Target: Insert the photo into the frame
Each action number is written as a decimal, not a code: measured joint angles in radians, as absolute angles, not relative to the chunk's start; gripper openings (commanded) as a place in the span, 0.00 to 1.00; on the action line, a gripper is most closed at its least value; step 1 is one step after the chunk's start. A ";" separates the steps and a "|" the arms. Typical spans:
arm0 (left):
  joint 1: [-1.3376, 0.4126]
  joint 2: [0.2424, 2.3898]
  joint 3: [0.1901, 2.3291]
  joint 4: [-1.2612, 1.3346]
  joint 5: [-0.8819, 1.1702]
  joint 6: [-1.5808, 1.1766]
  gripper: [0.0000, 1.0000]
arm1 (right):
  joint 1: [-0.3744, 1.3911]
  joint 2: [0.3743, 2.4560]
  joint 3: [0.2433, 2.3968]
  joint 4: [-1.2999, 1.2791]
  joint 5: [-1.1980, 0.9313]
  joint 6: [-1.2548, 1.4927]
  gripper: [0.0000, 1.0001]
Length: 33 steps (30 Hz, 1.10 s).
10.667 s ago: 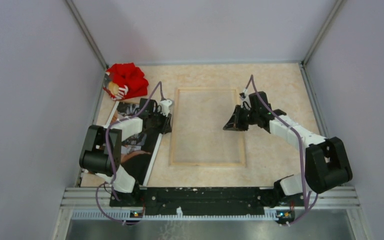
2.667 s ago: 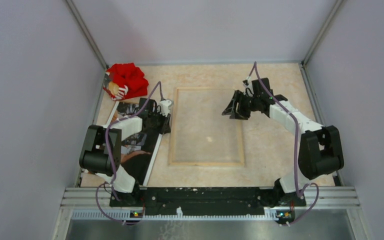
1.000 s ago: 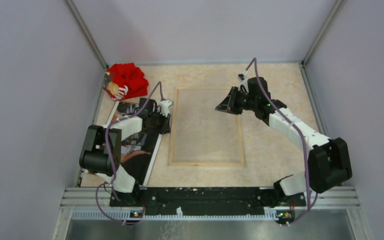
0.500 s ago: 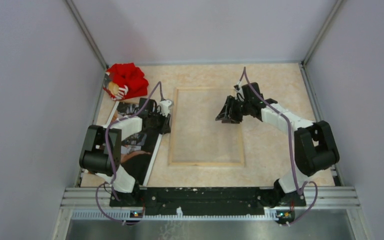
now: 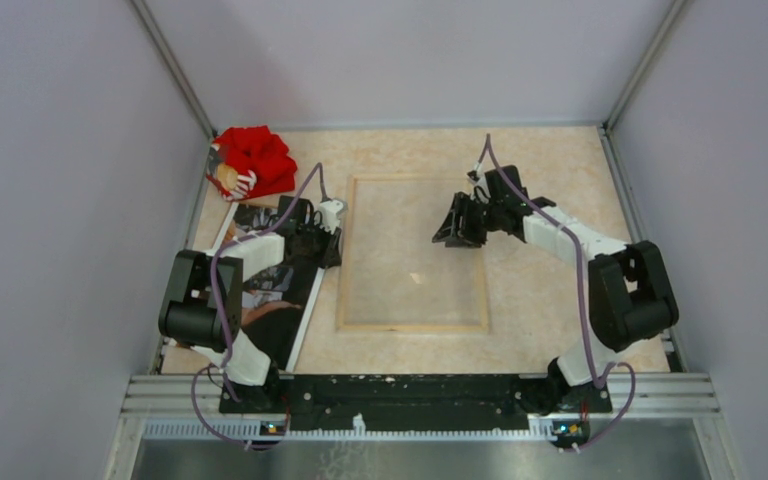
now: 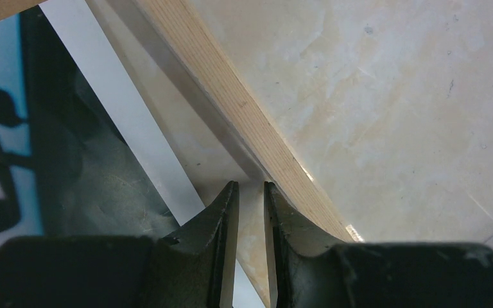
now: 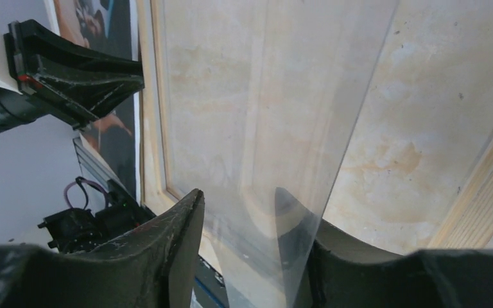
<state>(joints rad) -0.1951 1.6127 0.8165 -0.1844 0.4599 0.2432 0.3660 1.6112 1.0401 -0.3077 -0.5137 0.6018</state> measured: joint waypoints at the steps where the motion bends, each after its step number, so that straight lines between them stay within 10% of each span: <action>1: -0.195 1.613 0.817 -0.184 0.460 0.243 0.27 | 0.364 1.605 1.040 -0.308 -0.519 0.598 0.49; 15: -0.195 1.613 0.817 -0.185 0.460 0.243 0.27 | 0.344 1.591 1.026 -0.302 -0.526 0.595 0.00; 33: -0.195 1.613 0.817 -0.186 0.459 0.243 0.27 | 0.377 1.406 1.009 -0.144 -0.649 0.745 0.00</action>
<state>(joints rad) -0.1951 1.6131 0.8169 -0.1856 0.4595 0.2432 0.3775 1.4055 1.0088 -0.1444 -0.6491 0.7448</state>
